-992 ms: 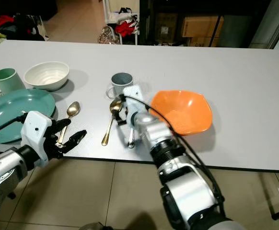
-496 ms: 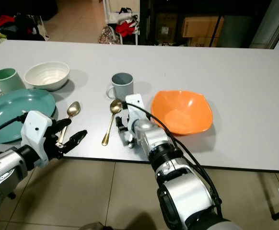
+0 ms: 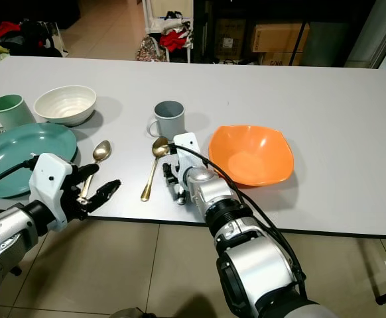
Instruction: Setting the table
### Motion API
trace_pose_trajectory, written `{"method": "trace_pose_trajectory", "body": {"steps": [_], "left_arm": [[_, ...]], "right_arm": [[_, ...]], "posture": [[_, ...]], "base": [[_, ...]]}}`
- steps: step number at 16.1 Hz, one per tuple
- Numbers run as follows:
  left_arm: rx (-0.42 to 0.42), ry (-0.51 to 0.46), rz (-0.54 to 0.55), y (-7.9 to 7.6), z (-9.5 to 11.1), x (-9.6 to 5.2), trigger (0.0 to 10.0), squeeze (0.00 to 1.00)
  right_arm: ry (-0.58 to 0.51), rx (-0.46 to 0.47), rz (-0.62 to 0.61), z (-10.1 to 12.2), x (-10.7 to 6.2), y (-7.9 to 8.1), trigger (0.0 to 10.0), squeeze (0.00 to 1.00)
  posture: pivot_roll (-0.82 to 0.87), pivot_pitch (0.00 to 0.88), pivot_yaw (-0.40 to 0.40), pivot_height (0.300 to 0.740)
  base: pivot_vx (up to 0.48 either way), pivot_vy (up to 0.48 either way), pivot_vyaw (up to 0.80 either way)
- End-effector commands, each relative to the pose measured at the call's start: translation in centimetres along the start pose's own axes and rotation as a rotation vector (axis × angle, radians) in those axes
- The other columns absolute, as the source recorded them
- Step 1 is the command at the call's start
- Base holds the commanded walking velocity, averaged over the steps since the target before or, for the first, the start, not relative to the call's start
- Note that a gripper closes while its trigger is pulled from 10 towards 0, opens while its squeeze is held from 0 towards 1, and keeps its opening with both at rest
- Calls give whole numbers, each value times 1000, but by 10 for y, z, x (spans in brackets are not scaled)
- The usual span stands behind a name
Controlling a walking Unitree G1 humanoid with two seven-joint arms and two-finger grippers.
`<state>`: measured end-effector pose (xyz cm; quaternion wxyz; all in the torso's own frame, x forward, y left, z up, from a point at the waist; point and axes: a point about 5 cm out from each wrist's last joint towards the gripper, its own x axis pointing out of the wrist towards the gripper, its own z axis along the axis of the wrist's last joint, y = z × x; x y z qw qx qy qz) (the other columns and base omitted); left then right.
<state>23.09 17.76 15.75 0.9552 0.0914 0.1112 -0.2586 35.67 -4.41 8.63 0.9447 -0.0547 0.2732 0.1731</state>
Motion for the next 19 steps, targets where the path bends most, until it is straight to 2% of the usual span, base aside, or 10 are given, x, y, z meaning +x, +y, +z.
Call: {"method": "trace_pose_trajectory", "body": {"steps": [1, 2, 3, 5, 14, 19], "left_arm": [[11, -2, -12, -2, 3, 1, 10000, 0], [11, -3, -12, -3, 3, 1, 10000, 0], [11, -6, -13, -3, 4, 2, 10000, 0], [13, -11, -17, -3, 5, 4, 10000, 0], [33, -1, -40, -3, 4, 6, 10000, 0], [37, -8, -50, -3, 5, 9, 10000, 0]], "right_arm": [[55, -22, 5, -10, 1, 0, 4196, 0], [61, -33, 7, -11, 1, -1, 4235, 0], [73, -39, 8, -13, 1, -1, 3725, 0], [87, -48, 7, -16, 1, -3, 0, 0], [126, -25, 12, -24, 1, -7, 0, 0], [147, 13, -41, -32, -2, -23, 0, 0]], "posture": [[62, 13, 55, 740], [62, 13, 55, 740], [60, 12, 56, 740], [59, 12, 57, 740], [54, 5, 70, 740], [38, 0, 79, 740]], "base": [[0, 0, 0], [0, 0, 0], [0, 0, 0], [0, 0, 0], [0, 0, 0], [0, 0, 0]]}}
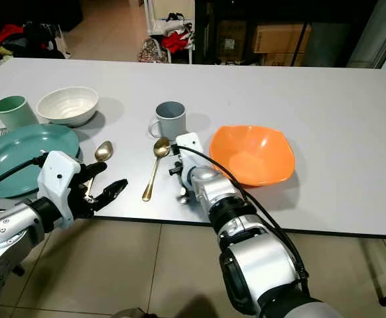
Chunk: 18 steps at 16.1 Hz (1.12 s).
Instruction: Setting the table
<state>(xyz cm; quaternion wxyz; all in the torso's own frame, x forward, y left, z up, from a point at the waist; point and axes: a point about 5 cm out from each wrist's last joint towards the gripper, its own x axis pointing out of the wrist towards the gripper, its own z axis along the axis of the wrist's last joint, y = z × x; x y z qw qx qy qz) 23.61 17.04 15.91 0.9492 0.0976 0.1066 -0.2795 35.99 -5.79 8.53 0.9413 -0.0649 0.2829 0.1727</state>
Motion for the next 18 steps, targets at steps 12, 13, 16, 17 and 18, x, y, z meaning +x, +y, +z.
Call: {"method": "trace_pose_trajectory", "body": {"steps": [12, 13, 16, 17, 18], "left_arm": [[28, 13, -63, -6, -4, 3, 10000, 0], [29, 13, -64, -6, -5, 3, 10000, 0], [33, 4, -63, -4, -2, 4, 10000, 0], [33, -3, -56, -4, -1, 5, 10000, 0], [34, -2, -57, -4, -1, 5, 10000, 0]], "right_arm": [[65, 68, -26, -28, -7, -4, 0, 0], [37, 83, -15, -22, -9, -2, 0, 0], [-15, 86, -1, -9, -15, 2, 0, 0], [-52, 74, 10, 0, -21, 4, 0, 0], [-83, 68, 33, 8, -28, 6, 0, 0]], "posture": [[17, 0, 76, 740], [18, 0, 78, 740], [19, 0, 78, 740], [21, 0, 75, 740], [22, 0, 75, 740]], "base": [[0, 0, 0], [0, 0, 0], [0, 0, 0], [0, 0, 0], [0, 0, 0]]}}
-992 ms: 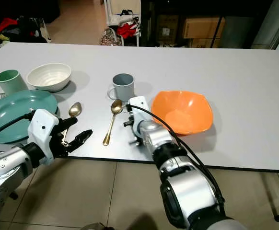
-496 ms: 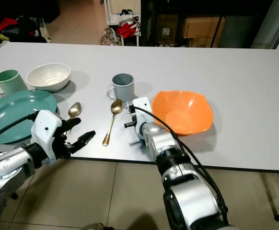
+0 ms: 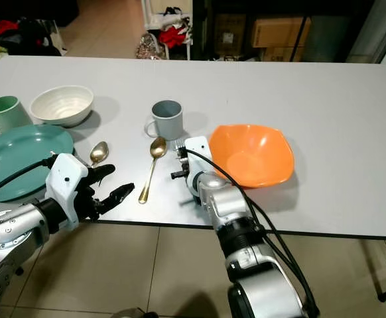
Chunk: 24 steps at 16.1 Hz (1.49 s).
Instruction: Setting the table
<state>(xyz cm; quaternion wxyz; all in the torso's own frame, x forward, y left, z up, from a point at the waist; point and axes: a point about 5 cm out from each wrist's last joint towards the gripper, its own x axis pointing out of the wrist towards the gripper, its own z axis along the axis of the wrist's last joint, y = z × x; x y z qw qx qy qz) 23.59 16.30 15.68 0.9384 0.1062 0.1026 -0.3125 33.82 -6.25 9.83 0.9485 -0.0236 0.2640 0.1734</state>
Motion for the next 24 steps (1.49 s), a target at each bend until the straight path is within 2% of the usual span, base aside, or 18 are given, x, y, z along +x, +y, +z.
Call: {"method": "trace_pose_trajectory", "body": {"steps": [1, 8, 10, 12, 13, 14, 15, 16, 19, 20, 24], "left_arm": [[6, 4, 7, 3, 0, 1, 10000, 0], [9, 1, 3, 3, 0, 2, 10000, 0], [11, 2, 2, 3, 0, 3, 10000, 0], [11, -1, 7, 4, 1, 3, 10000, 0], [11, -6, 8, 4, 2, 3, 10000, 0], [10, -10, 4, 3, 2, 4, 10000, 0], [9, -13, 2, 2, 3, 5, 10000, 0], [10, -17, -5, 1, 4, 6, 10000, 0], [11, -26, -8, 2, 6, 9, 10000, 0], [7, -30, -23, 2, 7, 9, 10000, 0], [6, -32, -63, -1, 10, 9, 10000, 0]], "right_arm": [[-48, -12, 38, 16, -8, 5, 0, 0], [-169, -70, 159, 40, -34, 19, 0, 0], [-184, -87, 166, 43, -37, 20, 0, 0], [-252, -98, 137, 57, -45, 13, 0, 0], [-298, -114, 44, 74, -56, -13, 0, 0], [-305, -137, -12, 81, -60, -33, 0, 0], [-305, -144, -34, 84, -63, -42, 0, 0], [-293, -161, -65, 86, -66, -58, 0, 0], [-162, -199, -120, 77, -70, -104, 0, 0], [-127, -188, -115, 73, -70, -112, 0, 0], [-44, -173, -138, 62, -64, -131, 0, 0]], "posture": [[21, 0, 74, 740], [14, 0, 81, 740], [14, 0, 81, 740], [14, 0, 78, 740], [9, 0, 79, 740], [7, 0, 78, 740], [7, 0, 78, 740], [0, 0, 75, 740], [-3, 0, 70, 740], [-1, 0, 69, 740], [3, 0, 71, 740]], "base": [[0, 0, 0], [0, 0, 0], [0, 0, 0], [0, 0, 0], [0, 0, 0], [0, 0, 0], [0, 0, 0], [0, 0, 0], [0, 0, 0], [0, 0, 0], [0, 0, 0]]}}
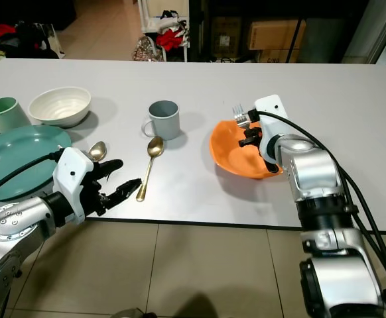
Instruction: Setting the table
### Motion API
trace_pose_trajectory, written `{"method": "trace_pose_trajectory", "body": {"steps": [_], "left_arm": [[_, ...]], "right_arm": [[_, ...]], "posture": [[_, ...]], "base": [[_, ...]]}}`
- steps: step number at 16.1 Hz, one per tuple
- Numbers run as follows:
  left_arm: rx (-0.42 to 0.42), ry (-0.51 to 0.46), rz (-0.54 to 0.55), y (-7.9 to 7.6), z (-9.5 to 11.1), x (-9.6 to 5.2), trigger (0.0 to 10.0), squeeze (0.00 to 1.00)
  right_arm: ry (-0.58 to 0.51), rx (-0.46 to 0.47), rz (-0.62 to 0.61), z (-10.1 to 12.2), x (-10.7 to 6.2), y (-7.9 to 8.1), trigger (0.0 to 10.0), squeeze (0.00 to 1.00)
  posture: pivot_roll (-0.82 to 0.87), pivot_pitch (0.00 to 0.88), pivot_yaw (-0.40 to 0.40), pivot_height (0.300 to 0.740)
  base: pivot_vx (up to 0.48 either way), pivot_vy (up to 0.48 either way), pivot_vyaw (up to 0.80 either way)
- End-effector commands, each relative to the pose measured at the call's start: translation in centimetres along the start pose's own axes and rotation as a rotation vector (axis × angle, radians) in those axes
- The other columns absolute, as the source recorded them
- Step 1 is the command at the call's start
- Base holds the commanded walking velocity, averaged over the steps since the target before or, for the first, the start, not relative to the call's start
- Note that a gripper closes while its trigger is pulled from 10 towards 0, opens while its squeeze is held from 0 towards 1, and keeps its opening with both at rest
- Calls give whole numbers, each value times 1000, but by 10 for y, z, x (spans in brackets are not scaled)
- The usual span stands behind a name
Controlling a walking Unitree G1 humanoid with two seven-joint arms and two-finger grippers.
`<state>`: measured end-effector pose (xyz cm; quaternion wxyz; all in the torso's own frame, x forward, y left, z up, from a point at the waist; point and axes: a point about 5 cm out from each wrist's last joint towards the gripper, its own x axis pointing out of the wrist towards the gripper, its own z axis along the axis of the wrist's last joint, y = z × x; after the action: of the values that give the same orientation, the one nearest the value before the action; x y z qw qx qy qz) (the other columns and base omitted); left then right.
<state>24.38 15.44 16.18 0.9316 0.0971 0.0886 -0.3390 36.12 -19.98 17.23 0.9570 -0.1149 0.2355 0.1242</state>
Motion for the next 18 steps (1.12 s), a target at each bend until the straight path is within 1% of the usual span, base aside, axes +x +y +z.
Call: {"method": "trace_pose_trajectory", "body": {"steps": [1, 2, 3, 4, 6, 9, 12, 13, 14, 16, 17, 18], "left_arm": [[11, 7, -17, 0, 2, 0, 10000, 0], [12, 9, -20, 0, 2, -1, 10000, 0], [13, 11, -23, 0, 2, -1, 10000, 0], [14, 13, -26, 0, 1, -1, 10000, 0], [17, 16, -29, 0, 1, -2, 10000, 0], [17, 21, -30, -1, 1, -4, 10000, 0], [17, 24, -36, -1, 1, -4, 10000, 0], [17, 25, -37, -1, 0, -4, 10000, 0], [16, 27, -41, -1, 0, -3, 10000, 0], [15, 29, -47, -2, 0, -3, 10000, 0], [14, 35, -64, -4, 0, -3, 10000, 0], [12, 41, -74, -4, -1, -4, 10000, 0]], "right_arm": [[5, -16, 5, 1, 2, -2, 706, 0], [26, 3, 20, -3, 5, -2, 3765, 0], [46, 6, 29, -7, 7, -2, 9333, 0], [63, -3, 29, -10, 9, -2, 10000, 0], [73, -14, 46, -11, 11, -2, 10000, 0], [82, -38, 109, -8, 6, -1, 10000, 0], [98, -74, 153, -8, 1, -3, 10000, 0], [101, -77, 155, -8, 0, -4, 10000, 0], [128, -95, 136, -12, 2, -8, 10000, 0], [149, -93, 135, -16, 4, -7, 10000, 0], [162, -83, 129, -20, 6, -8, 10000, 110], [169, -81, 124, -22, 7, -9, 10000, 569]], "posture": [[6, 0, 71, 740], [6, 0, 71, 740], [8, 0, 72, 740], [8, 0, 72, 740], [14, 0, 69, 740], [15, 0, 69, 740], [9, 0, 74, 740], [7, 0, 75, 740], [5, 0, 76, 740], [6, 0, 77, 740], [8, 0, 76, 740], [10, 0, 74, 740]], "base": [[0, 0, 0], [0, 0, 0], [0, 0, 0], [0, 0, 0], [0, 0, 0], [0, 0, 0], [0, 0, 0], [0, 0, 0], [0, 0, 0], [0, 0, 0], [0, 0, 0], [0, 0, 0]]}}
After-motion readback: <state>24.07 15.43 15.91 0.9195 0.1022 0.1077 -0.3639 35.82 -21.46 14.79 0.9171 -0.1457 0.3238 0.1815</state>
